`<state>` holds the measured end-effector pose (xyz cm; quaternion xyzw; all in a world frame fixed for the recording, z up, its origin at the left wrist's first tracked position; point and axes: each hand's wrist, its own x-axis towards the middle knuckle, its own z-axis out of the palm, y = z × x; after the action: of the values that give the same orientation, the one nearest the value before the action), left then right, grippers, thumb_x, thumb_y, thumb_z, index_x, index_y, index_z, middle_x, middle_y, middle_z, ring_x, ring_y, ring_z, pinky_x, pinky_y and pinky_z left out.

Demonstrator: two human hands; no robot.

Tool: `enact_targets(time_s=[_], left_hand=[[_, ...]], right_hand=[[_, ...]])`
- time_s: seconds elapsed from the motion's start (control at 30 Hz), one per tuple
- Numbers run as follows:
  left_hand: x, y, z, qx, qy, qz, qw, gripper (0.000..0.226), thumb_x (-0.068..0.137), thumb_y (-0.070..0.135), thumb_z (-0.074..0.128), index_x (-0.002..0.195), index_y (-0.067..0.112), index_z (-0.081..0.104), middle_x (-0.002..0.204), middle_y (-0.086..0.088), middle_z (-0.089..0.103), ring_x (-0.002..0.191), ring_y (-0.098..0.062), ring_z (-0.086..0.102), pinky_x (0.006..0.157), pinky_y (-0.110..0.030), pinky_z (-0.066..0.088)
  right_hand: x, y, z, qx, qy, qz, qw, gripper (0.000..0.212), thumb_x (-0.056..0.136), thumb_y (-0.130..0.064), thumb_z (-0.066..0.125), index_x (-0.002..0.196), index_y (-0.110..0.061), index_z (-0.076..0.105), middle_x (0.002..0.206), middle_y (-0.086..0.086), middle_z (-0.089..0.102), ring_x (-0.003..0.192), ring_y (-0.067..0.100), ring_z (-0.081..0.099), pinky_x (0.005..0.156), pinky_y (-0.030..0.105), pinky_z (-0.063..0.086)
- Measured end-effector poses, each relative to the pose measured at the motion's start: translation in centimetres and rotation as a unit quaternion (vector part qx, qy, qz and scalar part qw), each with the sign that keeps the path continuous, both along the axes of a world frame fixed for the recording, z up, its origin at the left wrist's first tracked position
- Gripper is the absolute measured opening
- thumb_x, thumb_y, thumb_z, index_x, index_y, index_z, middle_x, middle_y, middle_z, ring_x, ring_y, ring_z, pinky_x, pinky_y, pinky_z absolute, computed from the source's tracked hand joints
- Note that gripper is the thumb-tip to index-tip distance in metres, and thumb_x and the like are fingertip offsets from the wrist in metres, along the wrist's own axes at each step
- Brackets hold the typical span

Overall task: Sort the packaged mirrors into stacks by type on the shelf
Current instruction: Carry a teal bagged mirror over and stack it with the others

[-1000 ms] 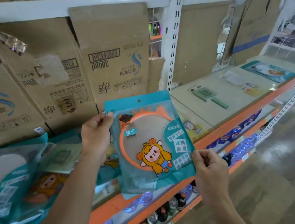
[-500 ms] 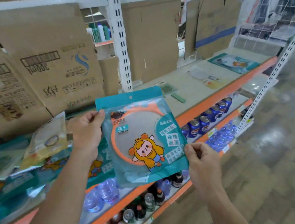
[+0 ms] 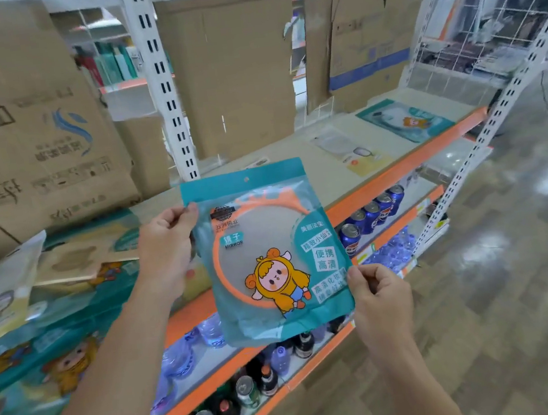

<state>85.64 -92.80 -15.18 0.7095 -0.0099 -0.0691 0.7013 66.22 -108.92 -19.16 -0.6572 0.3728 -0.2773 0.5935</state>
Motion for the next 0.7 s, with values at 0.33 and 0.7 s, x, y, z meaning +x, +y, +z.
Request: enact_targets(time_s=[0.33, 0.7], left_hand=[[4.4, -8.9, -1.6, -0.028, 0.002, -0.016, 0.999, 0.024, 0.093, 0.019, 0.059, 0.07, 0.018, 0.059, 0.056, -0.005, 0.043, 0.036, -0.008, 0.028, 0.036, -0.018, 0.022], [5.9, -17.7, -2.1, -0.016, -0.006, -0.037, 0.999, 0.026, 0.093, 0.015, 0.058, 0.067, 0.013, 0.056, 0.058, -0.009, 0.039, 0.039, -0.01, 0.027, 0.037, -0.018, 0.022]], right_hand=[[4.6, -9.1, -0.3, -0.023, 0.004, -0.035, 0.999, 0.016, 0.093, -0.015, 0.057, 0.079, -0.011, 0.064, 0.073, 0.009, 0.068, 0.068, 0.029, 0.063, 0.062, 0.046, 0.054], [5.8, -17.1, -1.8, 0.008, 0.003, -0.057, 0.998, 0.015, 0.093, -0.015, 0.058, 0.08, -0.01, 0.064, 0.078, 0.015, 0.068, 0.075, 0.035, 0.064, 0.067, 0.05, 0.053]])
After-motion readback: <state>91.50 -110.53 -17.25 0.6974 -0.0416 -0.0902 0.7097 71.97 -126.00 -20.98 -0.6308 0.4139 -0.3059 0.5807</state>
